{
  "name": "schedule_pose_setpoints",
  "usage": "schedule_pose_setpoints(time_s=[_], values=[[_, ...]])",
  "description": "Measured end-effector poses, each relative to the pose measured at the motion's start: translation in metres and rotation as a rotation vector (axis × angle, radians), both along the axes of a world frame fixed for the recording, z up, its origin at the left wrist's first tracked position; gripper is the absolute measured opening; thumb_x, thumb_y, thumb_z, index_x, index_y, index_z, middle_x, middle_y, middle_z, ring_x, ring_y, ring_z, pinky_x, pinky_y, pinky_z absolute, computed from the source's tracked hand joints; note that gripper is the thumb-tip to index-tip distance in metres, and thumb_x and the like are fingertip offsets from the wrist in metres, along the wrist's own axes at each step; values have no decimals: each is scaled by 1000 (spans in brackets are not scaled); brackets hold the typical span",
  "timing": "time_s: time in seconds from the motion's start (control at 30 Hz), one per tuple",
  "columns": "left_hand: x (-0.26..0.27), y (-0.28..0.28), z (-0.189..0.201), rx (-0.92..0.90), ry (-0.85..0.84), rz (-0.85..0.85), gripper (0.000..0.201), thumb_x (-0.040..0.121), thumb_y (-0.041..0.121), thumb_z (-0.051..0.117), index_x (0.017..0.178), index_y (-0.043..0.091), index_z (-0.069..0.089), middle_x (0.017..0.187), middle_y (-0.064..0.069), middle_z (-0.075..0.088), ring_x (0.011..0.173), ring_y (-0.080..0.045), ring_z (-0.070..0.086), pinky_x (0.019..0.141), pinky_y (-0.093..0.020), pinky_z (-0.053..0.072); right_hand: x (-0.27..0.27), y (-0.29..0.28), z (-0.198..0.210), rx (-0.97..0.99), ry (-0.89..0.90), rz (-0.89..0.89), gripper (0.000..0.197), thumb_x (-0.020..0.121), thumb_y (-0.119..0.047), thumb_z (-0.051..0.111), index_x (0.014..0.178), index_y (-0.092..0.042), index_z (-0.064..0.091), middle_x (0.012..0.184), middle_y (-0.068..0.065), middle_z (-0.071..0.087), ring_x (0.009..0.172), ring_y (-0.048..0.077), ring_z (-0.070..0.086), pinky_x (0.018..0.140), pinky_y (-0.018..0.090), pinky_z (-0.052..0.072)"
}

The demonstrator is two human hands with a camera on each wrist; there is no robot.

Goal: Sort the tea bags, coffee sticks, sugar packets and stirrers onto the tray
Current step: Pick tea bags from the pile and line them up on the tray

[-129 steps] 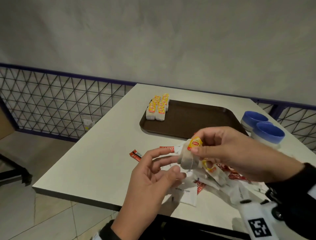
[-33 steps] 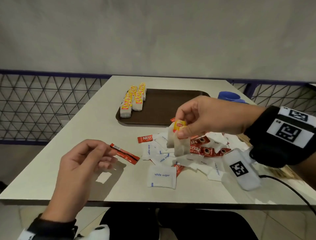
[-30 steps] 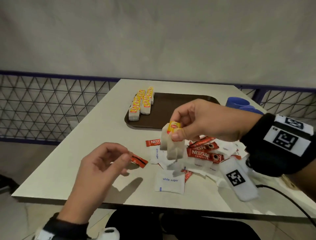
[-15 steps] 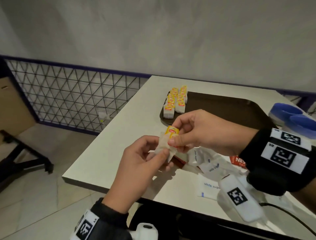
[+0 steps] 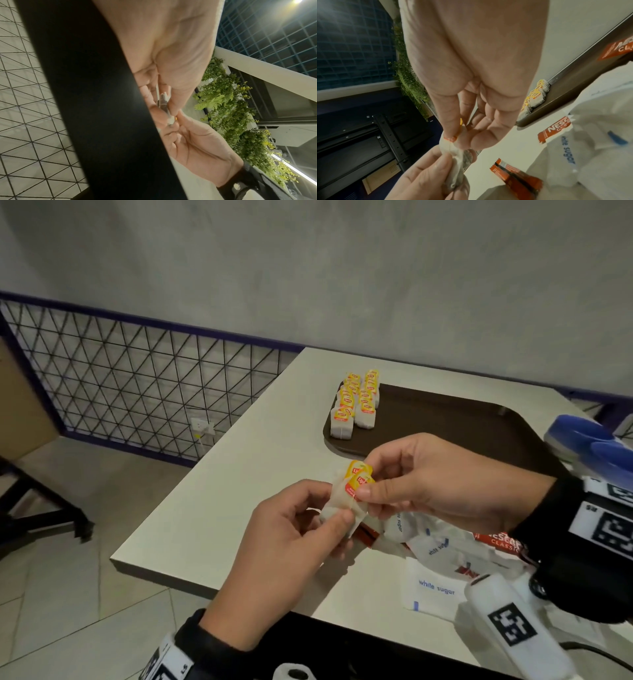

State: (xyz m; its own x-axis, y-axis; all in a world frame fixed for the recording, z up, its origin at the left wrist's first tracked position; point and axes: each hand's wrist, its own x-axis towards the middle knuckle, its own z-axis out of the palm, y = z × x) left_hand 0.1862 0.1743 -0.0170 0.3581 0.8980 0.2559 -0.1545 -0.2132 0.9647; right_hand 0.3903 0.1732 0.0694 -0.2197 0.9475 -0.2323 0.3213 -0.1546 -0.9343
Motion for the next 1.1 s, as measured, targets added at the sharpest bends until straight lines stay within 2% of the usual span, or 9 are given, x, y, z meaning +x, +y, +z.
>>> schedule_pose_setpoints(time_s=[0.17,0.27,0.33,0.43,0.6,0.7,0.87,0.97,1.1], values=[[3,-2,1,-37,-66,59,34,80,17,83,110,25,71,98,-7,76,66,-23,67,68,-40,61,9,9,19,-7,-69,-3,27,83,-13,77,105,2,72,99,19,75,82,19,67,75,29,56],[3,-1,1,-87,-74,65,35,78,16,76,112,21,70,102,-4,77,72,-24,74,69,-31,61,30,40,41,14,-240,-99,21,84,-14,76,103,-5,71,103,18,76,82,18,67,81,32,56],[2,-2,1,-79,-55,46,28,78,17,75,106,17,73,97,-6,78,75,-26,75,67,-26,59,44,66,45,-5,-330,-166,21,91,-9,72,109,-2,66,98,15,78,77,16,69,82,33,58],[2,-2,0,-64,-66,38,21,76,21,75,94,11,76,86,-13,77,74,-32,75,63,-26,58,55,101,36,-37,-418,-259,15,95,-5,69,109,-2,64,75,5,75,72,16,71,75,32,60],[2,-1,-1,-52,-83,28,8,78,20,78,83,14,77,80,-15,76,70,-33,74,61,-29,59,53,138,17,-138,-552,-316,14,94,-2,68,108,-2,65,98,17,73,85,26,73,68,33,60],[4,-1,-4,-34,-101,44,6,80,19,75,79,14,77,74,-16,74,64,-33,72,57,-30,58,53,154,9,-170,-554,-330,21,95,-2,67,116,1,63,108,20,72,94,29,72,71,35,60],[4,0,-3,-57,-121,28,9,75,16,69,76,11,76,74,-18,74,59,-33,70,54,-31,57,55,172,0,-82,-507,-365,12,88,4,73,96,-1,65,99,19,73,95,33,73,83,40,63],[4,1,-4,-65,-136,40,9,75,15,69,76,9,76,74,-19,73,59,-33,69,53,-29,56,59,177,-5,-60,-482,-346,23,84,4,75,105,2,66,112,24,72,103,34,74,88,44,62],[4,2,-4,-61,-129,32,9,75,15,69,76,10,76,75,-19,73,60,-34,70,53,-30,57,67,176,-6,-68,-468,-371,29,82,8,73,110,6,65,111,24,72,98,32,74,88,44,62]])
